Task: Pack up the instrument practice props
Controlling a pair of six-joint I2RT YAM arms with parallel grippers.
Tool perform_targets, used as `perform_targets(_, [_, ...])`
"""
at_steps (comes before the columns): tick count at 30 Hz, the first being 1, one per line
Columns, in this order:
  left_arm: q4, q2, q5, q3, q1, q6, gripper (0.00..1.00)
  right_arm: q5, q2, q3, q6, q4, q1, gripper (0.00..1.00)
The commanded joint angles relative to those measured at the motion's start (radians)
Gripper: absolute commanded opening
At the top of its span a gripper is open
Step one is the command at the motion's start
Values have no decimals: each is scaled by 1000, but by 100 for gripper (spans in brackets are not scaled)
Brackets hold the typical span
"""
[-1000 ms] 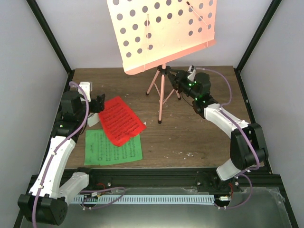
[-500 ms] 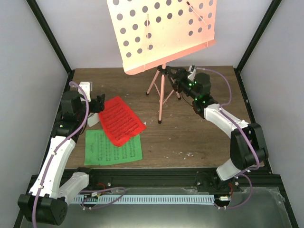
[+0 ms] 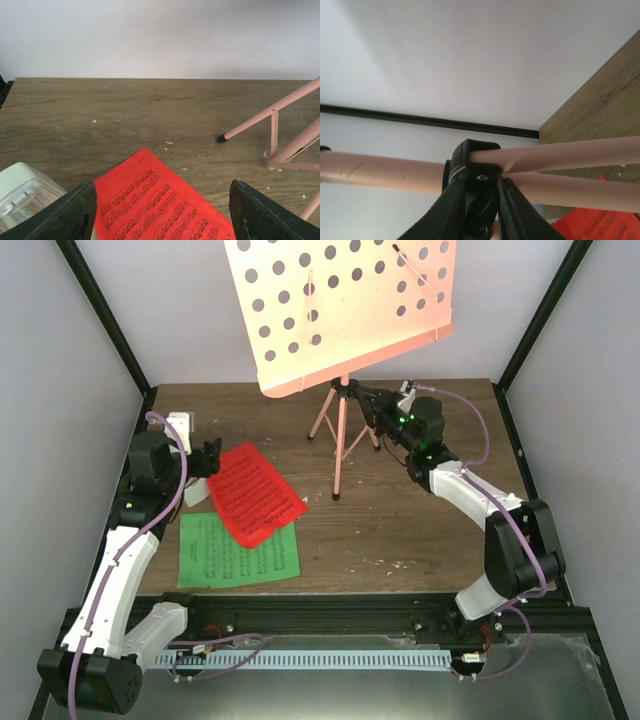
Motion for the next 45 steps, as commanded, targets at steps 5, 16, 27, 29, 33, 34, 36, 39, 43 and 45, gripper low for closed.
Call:
perform_targets(5, [17, 3, 12, -11, -3, -1, 73, -16, -4, -11, -29, 69, 8, 14])
perform_targets(16, [17, 9, 15, -10, -3, -3, 73, -45, 15, -45, -150, 187, 7, 40])
perform_targets(27, [16, 12, 20, -10, -2, -5, 73, -97, 21, -101, -227, 294, -11, 43])
perform_targets(29, [16, 15, 21, -9, -3, -4, 73, -94, 22, -105, -235, 298, -17, 38])
perform_targets(33, [16, 18, 23, -9, -3, -5, 73, -99, 26, -96, -251, 296, -27, 30])
perform_targets(34, [17, 18, 23, -9, -3, -4, 73, -103, 29, -92, -257, 291, -27, 29])
perform_targets(36, [16, 19, 25, -9, -3, -5, 73, -110, 35, -82, -272, 282, -28, 29])
perform_targets(39, [16, 22, 24, -10, -3, -6, 73, -118, 43, -64, -299, 254, -29, 29])
perform_targets(43, [17, 24, 27, -9, -3, -6, 73, -112, 45, -58, -339, 249, -30, 24])
perform_targets(45, [17, 24, 27, -9, -3, -6, 73, -107, 43, -58, -376, 248, -30, 19])
